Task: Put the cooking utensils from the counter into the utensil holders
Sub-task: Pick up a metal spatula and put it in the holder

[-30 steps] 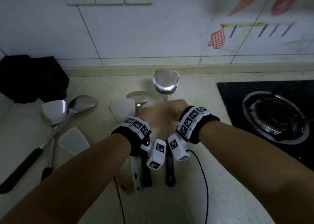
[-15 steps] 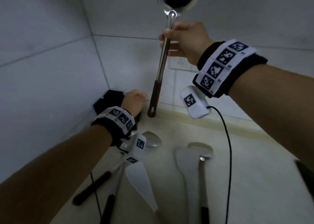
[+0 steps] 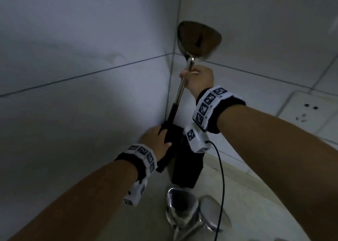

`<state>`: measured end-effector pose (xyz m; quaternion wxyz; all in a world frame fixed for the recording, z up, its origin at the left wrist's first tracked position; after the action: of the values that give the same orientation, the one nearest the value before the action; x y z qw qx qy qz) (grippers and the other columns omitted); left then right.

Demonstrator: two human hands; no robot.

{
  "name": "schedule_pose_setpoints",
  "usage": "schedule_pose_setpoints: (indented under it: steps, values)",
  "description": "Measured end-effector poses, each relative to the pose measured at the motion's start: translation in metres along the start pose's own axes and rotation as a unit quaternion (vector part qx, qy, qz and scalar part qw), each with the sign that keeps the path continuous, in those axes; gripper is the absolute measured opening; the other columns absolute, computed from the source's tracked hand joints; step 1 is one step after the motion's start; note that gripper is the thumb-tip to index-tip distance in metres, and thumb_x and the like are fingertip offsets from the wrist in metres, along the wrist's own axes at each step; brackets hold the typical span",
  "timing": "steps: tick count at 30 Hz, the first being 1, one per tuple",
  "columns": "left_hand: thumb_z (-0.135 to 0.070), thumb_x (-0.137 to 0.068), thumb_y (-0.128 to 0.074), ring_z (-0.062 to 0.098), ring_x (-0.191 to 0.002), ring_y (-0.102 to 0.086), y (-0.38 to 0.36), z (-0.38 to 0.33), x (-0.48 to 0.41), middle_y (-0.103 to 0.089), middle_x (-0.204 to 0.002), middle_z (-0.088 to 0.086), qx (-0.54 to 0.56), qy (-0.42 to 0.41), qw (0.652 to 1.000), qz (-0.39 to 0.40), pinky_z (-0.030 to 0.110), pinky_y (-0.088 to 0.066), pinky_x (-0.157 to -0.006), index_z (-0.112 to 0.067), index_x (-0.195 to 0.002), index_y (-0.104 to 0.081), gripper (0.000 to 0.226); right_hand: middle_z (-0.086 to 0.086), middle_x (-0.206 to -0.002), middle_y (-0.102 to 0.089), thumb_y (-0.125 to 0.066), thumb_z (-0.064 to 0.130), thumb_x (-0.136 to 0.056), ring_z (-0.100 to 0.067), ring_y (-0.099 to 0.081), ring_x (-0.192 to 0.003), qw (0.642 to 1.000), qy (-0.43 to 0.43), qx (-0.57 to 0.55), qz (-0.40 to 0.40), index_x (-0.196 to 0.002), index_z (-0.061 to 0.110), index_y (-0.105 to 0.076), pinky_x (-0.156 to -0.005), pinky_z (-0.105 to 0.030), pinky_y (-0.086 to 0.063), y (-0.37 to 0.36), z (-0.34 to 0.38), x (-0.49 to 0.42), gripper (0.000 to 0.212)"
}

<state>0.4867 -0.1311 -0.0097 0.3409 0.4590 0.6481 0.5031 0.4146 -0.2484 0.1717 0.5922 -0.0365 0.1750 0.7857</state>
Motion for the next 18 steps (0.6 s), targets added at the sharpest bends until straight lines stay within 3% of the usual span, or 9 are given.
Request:
schedule_pose_setpoints:
  steps: [3, 8, 11, 13, 16, 18]
  values:
    - [-0.055, -0.093, -0.028, 0.026, -0.147, -0.007, -0.013, 0.008, -0.018, -0.004, -0.160, 0.006, -0.008, -0.002, 1.000, 0.014, 0.043, -0.015, -0.121, -0.025, -0.150, -0.007, 0.067, -0.017, -0.077, -0.069, -0.058, 0.012, -0.084, -0.040, -0.069, -0.086, 0.999, -0.033, -0.001, -0.006, -0.055, 0.014, -0.056, -0.079, -0.054, -0.055, -0.023, -0.030, -0.005, 0.029]
    - [-0.060, -0.090, -0.020, 0.025, -0.147, -0.007, -0.034, 0.017, -0.023, -0.007, -0.160, 0.002, -0.028, -0.021, 0.999, 0.011, 0.042, -0.013, -0.120, -0.030, -0.149, -0.010, 0.066, -0.021, -0.079, -0.068, -0.050, 0.009, -0.089, -0.028, -0.060, -0.072, 0.998, -0.061, 0.005, 0.000, -0.069, 0.004, -0.060, -0.078, -0.047, -0.055, -0.053, -0.078, 0.000, 0.022]
    - [-0.059, -0.090, -0.023, 0.027, -0.146, -0.012, -0.034, 0.017, -0.025, -0.012, -0.160, 0.003, -0.014, -0.031, 0.999, 0.003, 0.043, -0.016, -0.119, -0.031, -0.147, -0.015, 0.065, -0.022, -0.085, -0.069, -0.044, 0.012, -0.094, -0.028, -0.063, -0.077, 0.998, -0.059, 0.038, -0.003, -0.062, 0.007, -0.054, -0.083, -0.041, -0.053, -0.059, -0.089, -0.006, 0.034]
    - [-0.061, -0.089, -0.023, 0.027, -0.145, -0.014, -0.032, 0.017, -0.025, -0.015, -0.159, 0.003, -0.006, -0.036, 0.999, -0.005, 0.044, -0.018, -0.119, -0.031, -0.147, -0.017, 0.066, -0.021, -0.082, -0.066, -0.044, 0.012, -0.095, -0.034, -0.067, -0.080, 0.997, -0.065, 0.036, -0.015, -0.057, 0.011, -0.050, -0.084, -0.045, -0.056, -0.056, -0.087, -0.016, 0.038]
    - [-0.064, -0.088, -0.023, 0.027, -0.144, -0.016, -0.030, 0.017, -0.025, -0.018, -0.158, 0.004, 0.006, -0.049, 0.999, -0.015, 0.044, -0.019, -0.119, -0.029, -0.146, -0.019, 0.068, -0.012, -0.066, -0.062, -0.045, 0.012, -0.096, -0.020, -0.065, -0.054, 0.997, -0.061, 0.025, -0.042, -0.058, 0.014, -0.049, -0.061, -0.033, -0.058, -0.051, -0.085, -0.028, 0.039]
    - [-0.066, -0.087, -0.023, 0.027, -0.145, -0.015, -0.031, 0.016, -0.025, -0.017, -0.158, 0.005, 0.014, -0.048, 0.999, -0.015, 0.044, -0.018, -0.120, -0.030, -0.146, -0.019, 0.069, -0.007, -0.060, -0.059, -0.045, 0.012, -0.096, -0.020, -0.063, -0.055, 0.996, -0.083, 0.002, -0.023, -0.059, 0.014, -0.051, -0.067, -0.036, -0.060, -0.052, -0.090, -0.028, 0.037]
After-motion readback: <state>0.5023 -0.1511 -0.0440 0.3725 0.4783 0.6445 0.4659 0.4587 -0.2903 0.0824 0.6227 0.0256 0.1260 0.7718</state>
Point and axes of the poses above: each hand's wrist, its own x-axis away from the middle knuckle, its own y-axis out of the back of the hand, z = x × y, the point moved 4 cm from there along -x, towards the middle knuckle
